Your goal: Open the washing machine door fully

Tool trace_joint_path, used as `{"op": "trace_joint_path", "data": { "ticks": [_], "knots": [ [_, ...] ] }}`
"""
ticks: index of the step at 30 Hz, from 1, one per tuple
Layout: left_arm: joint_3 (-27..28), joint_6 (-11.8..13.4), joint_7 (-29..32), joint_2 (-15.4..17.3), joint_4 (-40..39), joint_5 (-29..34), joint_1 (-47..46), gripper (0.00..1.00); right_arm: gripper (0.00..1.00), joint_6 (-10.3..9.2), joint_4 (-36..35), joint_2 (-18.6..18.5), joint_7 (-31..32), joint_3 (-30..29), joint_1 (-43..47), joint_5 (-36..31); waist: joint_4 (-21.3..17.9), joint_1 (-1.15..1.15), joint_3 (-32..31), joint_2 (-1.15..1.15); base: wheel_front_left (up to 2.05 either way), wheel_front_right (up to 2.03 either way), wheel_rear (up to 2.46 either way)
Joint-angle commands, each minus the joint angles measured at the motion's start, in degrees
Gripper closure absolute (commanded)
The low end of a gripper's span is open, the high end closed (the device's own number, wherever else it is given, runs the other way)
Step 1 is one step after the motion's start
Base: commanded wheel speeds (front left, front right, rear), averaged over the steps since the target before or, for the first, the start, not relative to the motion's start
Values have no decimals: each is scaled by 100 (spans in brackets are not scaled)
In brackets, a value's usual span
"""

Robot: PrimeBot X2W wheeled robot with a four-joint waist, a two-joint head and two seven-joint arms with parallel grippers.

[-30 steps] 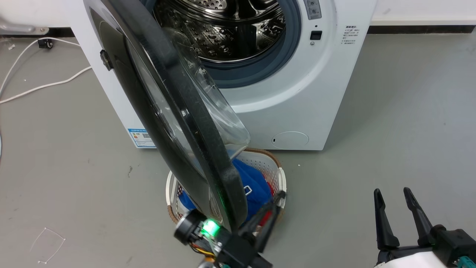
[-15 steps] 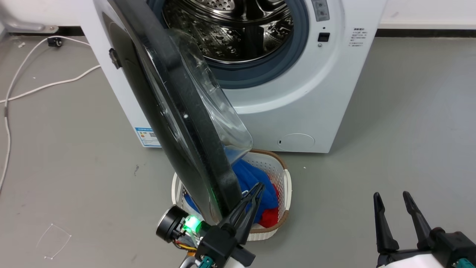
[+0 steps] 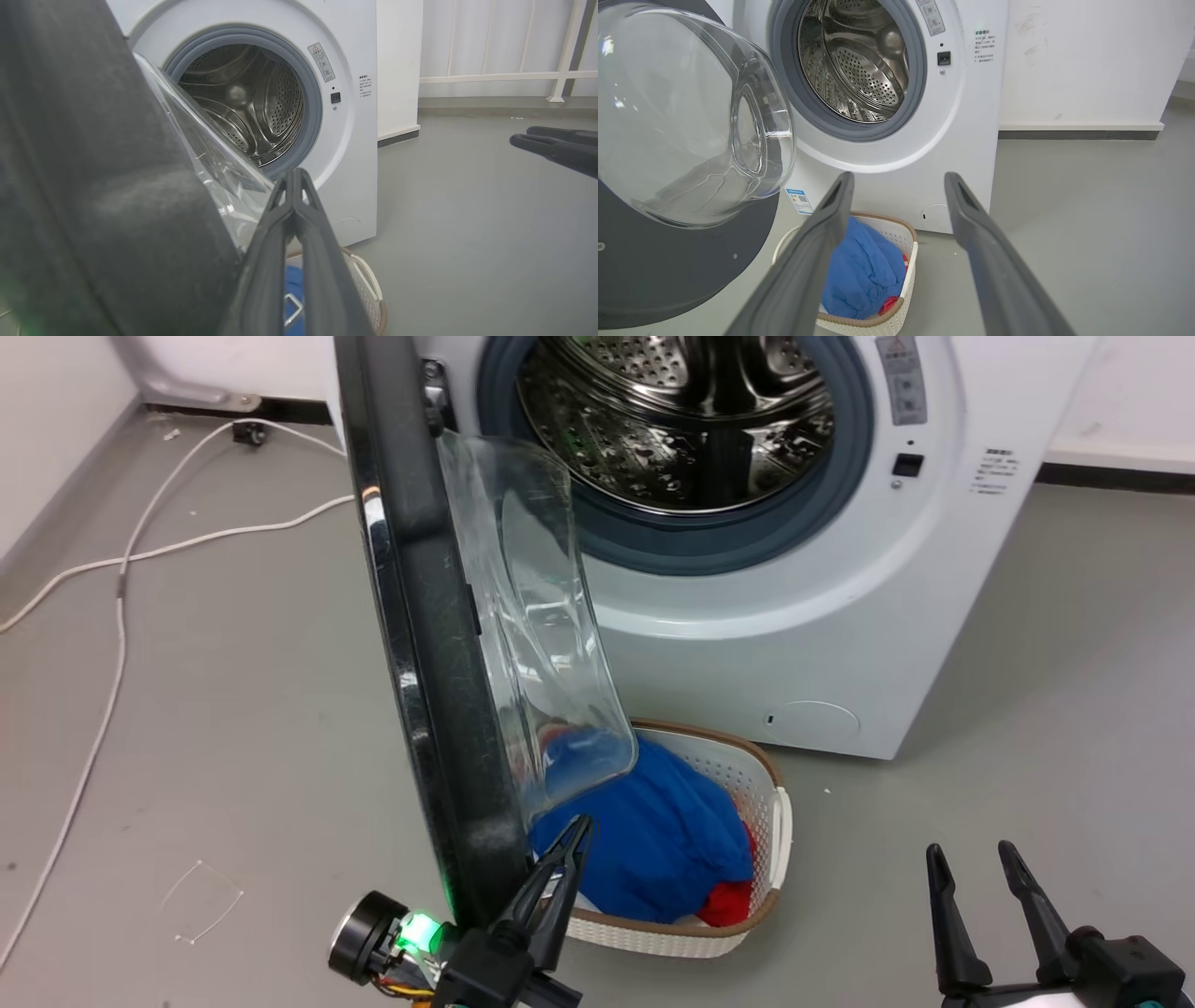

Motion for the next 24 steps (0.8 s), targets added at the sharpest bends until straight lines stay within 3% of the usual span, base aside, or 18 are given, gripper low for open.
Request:
{"op": "trace_joint_path", "data": {
  "ticks": [1,15,24],
  "knots": [
    [212,121,28,81,24,-45,12,100,0,-1,11,13,-10,17,45,15,114,0,-19,0,0,0,0],
    [839,440,22,77,-204,-169,481,100,0,-1,33,12,-10,-22,40,-63,662,0,148,0,0,0,0],
    [1559,496,22,137,-134,-324,387,100,0,-1,41,11,-10,-36,-126,-140,789,0,371,0,0,0,0]
  ]
}}
